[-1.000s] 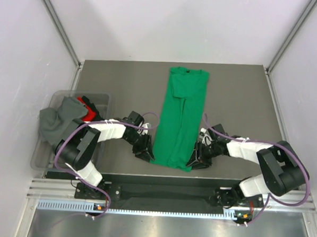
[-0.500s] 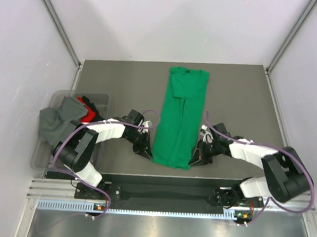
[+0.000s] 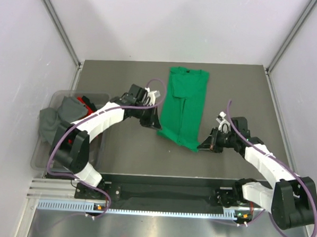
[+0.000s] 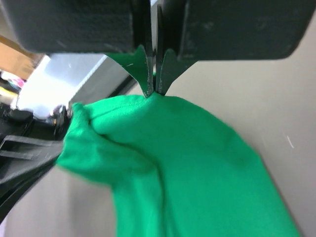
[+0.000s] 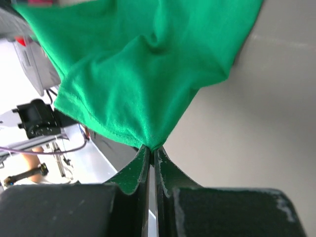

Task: Fold and stack the t-shirts
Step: Fold the tshirt

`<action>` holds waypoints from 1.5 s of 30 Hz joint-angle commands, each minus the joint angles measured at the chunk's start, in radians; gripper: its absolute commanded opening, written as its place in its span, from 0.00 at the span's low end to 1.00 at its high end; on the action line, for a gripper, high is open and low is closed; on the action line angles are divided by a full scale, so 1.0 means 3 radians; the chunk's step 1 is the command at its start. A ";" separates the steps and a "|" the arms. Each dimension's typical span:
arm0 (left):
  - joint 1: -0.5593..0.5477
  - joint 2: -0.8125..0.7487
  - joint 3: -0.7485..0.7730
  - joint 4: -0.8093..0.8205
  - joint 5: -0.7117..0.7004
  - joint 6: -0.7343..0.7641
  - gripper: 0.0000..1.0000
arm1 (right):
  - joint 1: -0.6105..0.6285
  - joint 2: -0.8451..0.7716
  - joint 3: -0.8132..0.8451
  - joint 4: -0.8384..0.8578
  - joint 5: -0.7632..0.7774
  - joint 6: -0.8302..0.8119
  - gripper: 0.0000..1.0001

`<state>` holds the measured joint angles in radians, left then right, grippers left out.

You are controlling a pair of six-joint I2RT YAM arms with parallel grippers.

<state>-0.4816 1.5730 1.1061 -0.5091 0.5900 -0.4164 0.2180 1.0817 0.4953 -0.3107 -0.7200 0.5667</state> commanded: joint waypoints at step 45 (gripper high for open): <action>0.0184 0.2186 0.2658 0.0086 -0.0729 0.0462 0.00 | -0.0415 0.2540 0.2475 0.0765 0.0201 -0.1178 0.00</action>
<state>-0.4305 2.2147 1.8538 -0.5205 0.3870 -0.2890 0.1020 1.8366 1.1824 -0.1349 -0.6685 0.2443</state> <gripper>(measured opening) 0.020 0.014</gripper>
